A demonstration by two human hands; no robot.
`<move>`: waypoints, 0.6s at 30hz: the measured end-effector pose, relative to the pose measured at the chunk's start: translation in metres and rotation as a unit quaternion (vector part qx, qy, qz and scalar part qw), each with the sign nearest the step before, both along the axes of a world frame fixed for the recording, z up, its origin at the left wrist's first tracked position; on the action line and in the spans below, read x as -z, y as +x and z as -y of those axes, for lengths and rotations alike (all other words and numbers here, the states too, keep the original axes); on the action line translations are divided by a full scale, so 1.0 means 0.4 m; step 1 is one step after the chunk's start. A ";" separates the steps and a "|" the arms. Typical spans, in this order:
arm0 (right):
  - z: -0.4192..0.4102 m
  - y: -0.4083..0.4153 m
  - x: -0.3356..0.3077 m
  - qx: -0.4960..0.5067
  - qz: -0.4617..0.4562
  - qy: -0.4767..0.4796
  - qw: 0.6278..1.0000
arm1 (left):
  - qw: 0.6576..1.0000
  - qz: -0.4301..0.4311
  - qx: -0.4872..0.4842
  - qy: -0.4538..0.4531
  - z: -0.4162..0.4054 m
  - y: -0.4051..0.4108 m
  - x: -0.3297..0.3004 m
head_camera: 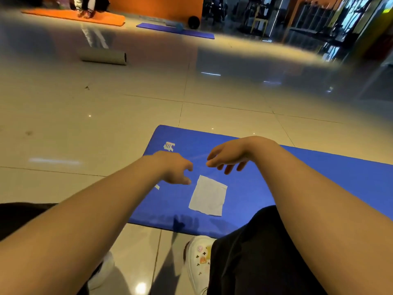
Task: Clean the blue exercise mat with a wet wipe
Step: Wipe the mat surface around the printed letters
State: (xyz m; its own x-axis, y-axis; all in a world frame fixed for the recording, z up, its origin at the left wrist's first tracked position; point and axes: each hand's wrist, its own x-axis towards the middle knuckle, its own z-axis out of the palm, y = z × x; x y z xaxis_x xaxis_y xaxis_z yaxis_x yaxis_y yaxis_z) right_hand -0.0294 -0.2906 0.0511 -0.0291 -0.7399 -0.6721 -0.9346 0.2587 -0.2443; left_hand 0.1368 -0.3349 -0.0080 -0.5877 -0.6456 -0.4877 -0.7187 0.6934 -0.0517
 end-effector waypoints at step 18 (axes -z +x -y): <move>-0.100 -0.219 0.760 -0.107 -0.114 0.014 0.988 | 0.995 -0.050 -0.049 0.074 0.035 0.084 0.713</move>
